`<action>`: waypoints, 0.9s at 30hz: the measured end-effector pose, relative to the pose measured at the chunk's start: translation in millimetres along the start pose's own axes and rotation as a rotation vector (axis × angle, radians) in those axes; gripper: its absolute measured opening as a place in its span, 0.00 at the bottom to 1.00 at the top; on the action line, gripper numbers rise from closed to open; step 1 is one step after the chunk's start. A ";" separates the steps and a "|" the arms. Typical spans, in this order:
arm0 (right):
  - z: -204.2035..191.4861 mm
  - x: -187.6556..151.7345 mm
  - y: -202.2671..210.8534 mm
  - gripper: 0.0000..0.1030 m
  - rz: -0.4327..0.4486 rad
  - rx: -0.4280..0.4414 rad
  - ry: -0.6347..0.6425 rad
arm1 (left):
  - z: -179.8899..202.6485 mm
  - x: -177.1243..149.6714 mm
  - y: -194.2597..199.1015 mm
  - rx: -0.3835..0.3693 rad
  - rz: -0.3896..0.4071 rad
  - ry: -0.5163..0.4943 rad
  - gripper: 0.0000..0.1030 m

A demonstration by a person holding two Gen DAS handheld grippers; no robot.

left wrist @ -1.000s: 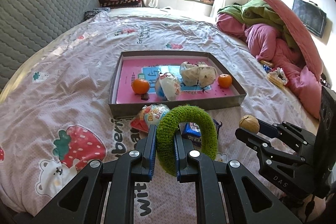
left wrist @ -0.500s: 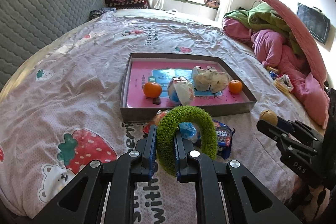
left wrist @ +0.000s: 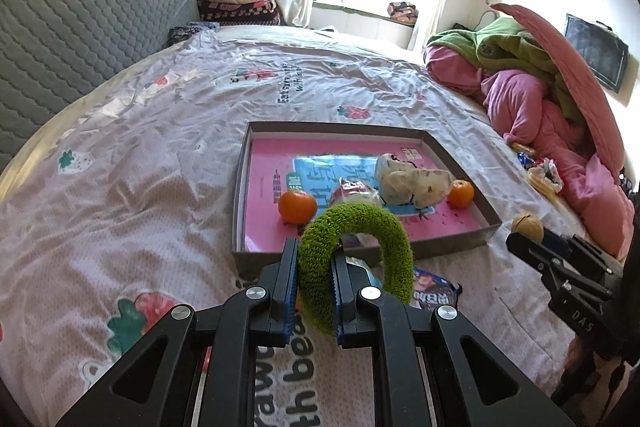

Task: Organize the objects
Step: 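Carry the green ring over the tray with the left tool while the right tool carries the walnut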

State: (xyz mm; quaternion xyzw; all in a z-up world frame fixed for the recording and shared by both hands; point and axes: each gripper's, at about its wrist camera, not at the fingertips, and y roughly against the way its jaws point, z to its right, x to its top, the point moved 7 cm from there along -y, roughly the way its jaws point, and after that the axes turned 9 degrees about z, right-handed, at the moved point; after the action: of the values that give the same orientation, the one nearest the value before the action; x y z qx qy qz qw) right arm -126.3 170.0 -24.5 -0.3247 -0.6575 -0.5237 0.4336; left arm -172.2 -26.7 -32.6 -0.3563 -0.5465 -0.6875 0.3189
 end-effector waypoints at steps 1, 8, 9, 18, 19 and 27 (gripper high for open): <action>0.8 2.0 -2.4 0.32 0.002 -0.003 0.003 | -0.1 0.7 -2.6 -0.002 -0.002 -0.002 0.14; 4.8 14.0 -19.9 0.32 0.016 -0.032 0.046 | 0.8 8.5 -20.3 -0.012 -0.006 -0.026 0.14; 4.9 15.6 -21.9 0.32 0.020 -0.035 0.051 | 1.5 9.9 -21.5 -0.013 -0.004 -0.030 0.14; 5.4 13.8 -38.2 0.32 0.002 -0.036 0.068 | -1.4 26.3 -38.1 -0.009 0.014 -0.069 0.14; 5.0 13.9 -39.8 0.32 0.000 -0.033 0.070 | -1.9 27.7 -40.4 -0.007 0.015 -0.073 0.14; 9.6 23.5 -53.1 0.32 0.024 -0.050 0.090 | -15.3 36.7 -51.4 0.010 0.024 -0.061 0.14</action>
State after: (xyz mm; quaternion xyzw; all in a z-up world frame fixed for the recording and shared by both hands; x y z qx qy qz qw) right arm -185.0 165.8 -25.5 -0.3193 -0.6199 -0.5490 0.4607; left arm -236.8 -33.2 -31.1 -0.3822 -0.5550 -0.6697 0.3120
